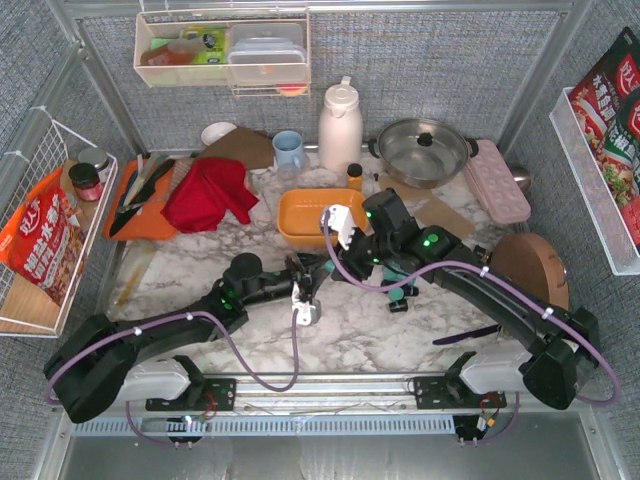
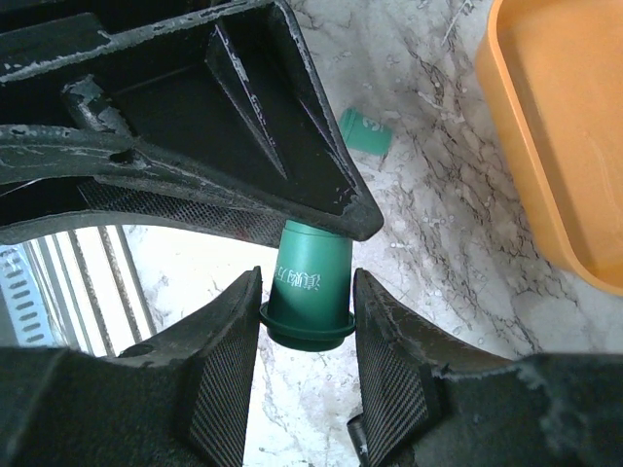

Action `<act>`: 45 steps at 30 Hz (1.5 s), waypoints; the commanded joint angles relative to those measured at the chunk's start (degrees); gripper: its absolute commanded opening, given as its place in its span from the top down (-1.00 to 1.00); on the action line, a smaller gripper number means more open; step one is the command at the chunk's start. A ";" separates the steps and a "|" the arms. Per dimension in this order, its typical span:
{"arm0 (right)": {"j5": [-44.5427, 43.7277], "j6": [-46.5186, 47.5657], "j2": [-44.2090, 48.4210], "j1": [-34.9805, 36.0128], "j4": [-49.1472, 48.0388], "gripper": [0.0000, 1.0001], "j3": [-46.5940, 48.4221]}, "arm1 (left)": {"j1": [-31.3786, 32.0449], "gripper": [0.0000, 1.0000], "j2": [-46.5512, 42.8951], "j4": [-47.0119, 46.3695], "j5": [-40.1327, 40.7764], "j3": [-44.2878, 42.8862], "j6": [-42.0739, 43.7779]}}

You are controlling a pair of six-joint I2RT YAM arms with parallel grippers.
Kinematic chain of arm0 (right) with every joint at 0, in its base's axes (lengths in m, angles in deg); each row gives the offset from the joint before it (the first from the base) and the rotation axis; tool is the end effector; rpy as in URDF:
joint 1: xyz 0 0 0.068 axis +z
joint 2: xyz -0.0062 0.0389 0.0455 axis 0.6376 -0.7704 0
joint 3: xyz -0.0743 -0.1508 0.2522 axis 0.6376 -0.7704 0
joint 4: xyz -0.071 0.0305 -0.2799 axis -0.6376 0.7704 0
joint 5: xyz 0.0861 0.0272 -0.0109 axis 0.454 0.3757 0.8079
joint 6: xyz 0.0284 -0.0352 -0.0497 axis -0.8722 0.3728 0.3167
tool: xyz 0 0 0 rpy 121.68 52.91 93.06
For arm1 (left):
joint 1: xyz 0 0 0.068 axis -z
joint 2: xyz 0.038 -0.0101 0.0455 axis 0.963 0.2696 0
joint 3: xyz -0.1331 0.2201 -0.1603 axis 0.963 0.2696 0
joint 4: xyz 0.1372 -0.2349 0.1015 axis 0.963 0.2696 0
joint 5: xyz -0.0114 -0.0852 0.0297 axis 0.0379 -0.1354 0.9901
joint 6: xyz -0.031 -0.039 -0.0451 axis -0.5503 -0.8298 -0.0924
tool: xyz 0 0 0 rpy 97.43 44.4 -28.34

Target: Mix the coffee capsules in the storage basket

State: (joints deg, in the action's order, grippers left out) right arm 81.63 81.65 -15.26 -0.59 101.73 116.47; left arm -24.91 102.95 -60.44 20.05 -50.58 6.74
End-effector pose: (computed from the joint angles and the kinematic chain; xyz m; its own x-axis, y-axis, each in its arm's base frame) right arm 0.2337 0.2176 0.3437 -0.1959 -0.5079 -0.8388 -0.9298 0.3680 -0.0057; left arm 0.1632 -0.2306 0.2444 0.8323 0.1723 -0.5269 0.5160 0.1066 0.8499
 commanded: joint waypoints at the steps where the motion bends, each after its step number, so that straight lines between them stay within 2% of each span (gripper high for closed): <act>1: 0.63 0.57 -0.53 0.12 0.69 0.47 0.98 | 0.29 0.14 -0.04 0.02 -1.66 -0.72 1.87; 3: 0.60 0.69 -0.94 0.03 1.05 0.47 1.27 | 0.43 0.13 -0.13 1.17 -1.59 -1.02 2.31; 7: 0.73 0.85 -2.22 0.02 2.59 0.47 2.48 | 0.76 -0.01 -0.66 3.71 -0.62 -1.14 3.57; 11: 1.46 1.07 -3.48 0.07 3.96 0.47 3.73 | 0.92 -0.02 -1.43 5.97 0.28 -1.10 4.65; 17: 2.37 1.41 -4.01 0.09 5.66 0.48 4.94 | 1.00 0.09 -1.75 7.24 1.33 -1.06 5.56; 23: 2.36 1.38 -3.74 0.17 5.98 0.46 5.00 | 1.15 0.29 -1.32 5.93 1.36 -0.92 5.73; 27: 2.28 1.42 -3.91 0.19 6.06 0.29 5.04 | 1.24 0.43 -1.05 4.24 1.13 -0.58 5.00; 30: 2.17 1.38 -3.92 0.19 6.03 0.03 4.97 | 1.32 0.53 -0.64 4.08 0.93 -0.73 4.46; 36: 0.70 0.72 -3.04 0.20 4.90 -0.51 4.47 | 1.35 0.59 -0.19 4.09 1.18 -0.74 3.93; 42: -5.07 0.02 -0.34 0.14 4.24 -0.65 4.27 | 1.35 0.66 0.27 0.32 5.34 0.16 0.23; 45: -10.83 -1.92 4.26 0.10 -0.76 -0.67 1.69 | 0.29 0.69 2.30 -3.99 9.28 0.64 -3.82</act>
State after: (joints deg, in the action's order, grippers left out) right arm 78.14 82.11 -15.17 -0.52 106.69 120.25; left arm -23.64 103.54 -57.56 24.27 -50.32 8.34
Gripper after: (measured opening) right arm 0.829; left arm 0.336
